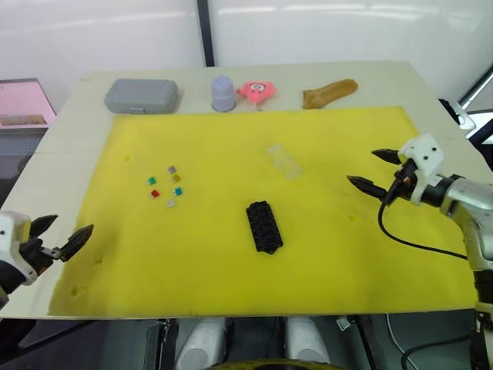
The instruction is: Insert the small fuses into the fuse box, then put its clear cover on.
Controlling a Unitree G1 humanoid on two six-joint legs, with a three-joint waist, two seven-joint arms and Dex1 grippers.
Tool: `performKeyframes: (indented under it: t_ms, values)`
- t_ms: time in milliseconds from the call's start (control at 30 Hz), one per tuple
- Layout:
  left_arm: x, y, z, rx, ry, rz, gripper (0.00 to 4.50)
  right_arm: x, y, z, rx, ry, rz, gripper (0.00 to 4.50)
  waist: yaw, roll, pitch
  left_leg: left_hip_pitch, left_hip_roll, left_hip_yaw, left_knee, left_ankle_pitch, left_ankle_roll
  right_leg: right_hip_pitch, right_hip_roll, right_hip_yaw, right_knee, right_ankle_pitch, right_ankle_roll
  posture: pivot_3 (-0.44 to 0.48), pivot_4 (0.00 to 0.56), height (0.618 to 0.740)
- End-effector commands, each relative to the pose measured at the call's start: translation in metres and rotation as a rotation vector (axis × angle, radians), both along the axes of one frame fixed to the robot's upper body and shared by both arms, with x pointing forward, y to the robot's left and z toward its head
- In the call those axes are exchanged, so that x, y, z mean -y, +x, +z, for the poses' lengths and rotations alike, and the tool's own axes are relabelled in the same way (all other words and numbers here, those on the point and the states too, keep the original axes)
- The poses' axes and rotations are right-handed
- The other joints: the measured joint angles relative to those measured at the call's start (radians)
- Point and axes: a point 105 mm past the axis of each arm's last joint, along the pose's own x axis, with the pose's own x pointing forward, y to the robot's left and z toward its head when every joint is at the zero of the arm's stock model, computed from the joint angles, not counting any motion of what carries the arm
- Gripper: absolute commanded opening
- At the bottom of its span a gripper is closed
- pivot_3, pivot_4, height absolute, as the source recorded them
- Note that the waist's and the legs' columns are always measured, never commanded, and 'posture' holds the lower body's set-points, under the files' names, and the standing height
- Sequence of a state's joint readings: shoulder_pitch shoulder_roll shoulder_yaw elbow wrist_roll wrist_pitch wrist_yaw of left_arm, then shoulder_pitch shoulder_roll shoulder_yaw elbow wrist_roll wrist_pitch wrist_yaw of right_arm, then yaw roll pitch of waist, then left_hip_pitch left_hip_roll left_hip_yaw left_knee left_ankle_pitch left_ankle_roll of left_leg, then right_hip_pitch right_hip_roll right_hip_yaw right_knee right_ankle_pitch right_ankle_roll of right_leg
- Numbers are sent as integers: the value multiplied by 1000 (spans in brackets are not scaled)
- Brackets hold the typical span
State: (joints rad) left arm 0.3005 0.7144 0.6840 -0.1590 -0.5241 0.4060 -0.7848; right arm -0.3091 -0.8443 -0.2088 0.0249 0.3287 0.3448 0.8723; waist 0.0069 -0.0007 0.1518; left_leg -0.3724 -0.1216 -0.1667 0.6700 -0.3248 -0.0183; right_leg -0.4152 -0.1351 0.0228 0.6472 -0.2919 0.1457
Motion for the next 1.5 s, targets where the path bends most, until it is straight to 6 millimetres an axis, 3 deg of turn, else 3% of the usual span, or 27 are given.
performKeyframes:
  t_ms: [33,767,1233,1367,1500]
  values:
    - [-1,-1,13,38,15,-7,4500,-1,-1,15,56,-2,12,4476,0,0,0,0,0,0,0,0,0,0,0,0,0,0,0,0,150,740]
    - [-3,0,11,12,48,1,4500,-7,-1,11,48,34,23,4476,0,0,0,0,0,0,-1,0,0,0,0,0,0,0,0,0,150,740]
    - [2,7,20,43,25,-11,4500,-10,1,12,55,31,39,4476,1,0,0,0,0,0,-1,0,0,-1,0,0,0,0,0,0,150,740]
    - [12,14,31,60,-129,-41,4500,-26,-4,20,56,33,112,4476,1,0,0,0,0,0,-1,0,-1,-1,0,0,0,0,0,0,150,740]
    - [28,22,32,-77,-311,-155,4500,-73,-25,39,39,116,331,4476,-2,0,0,-1,1,-1,-1,1,-1,-2,1,0,2,0,0,0,150,740]
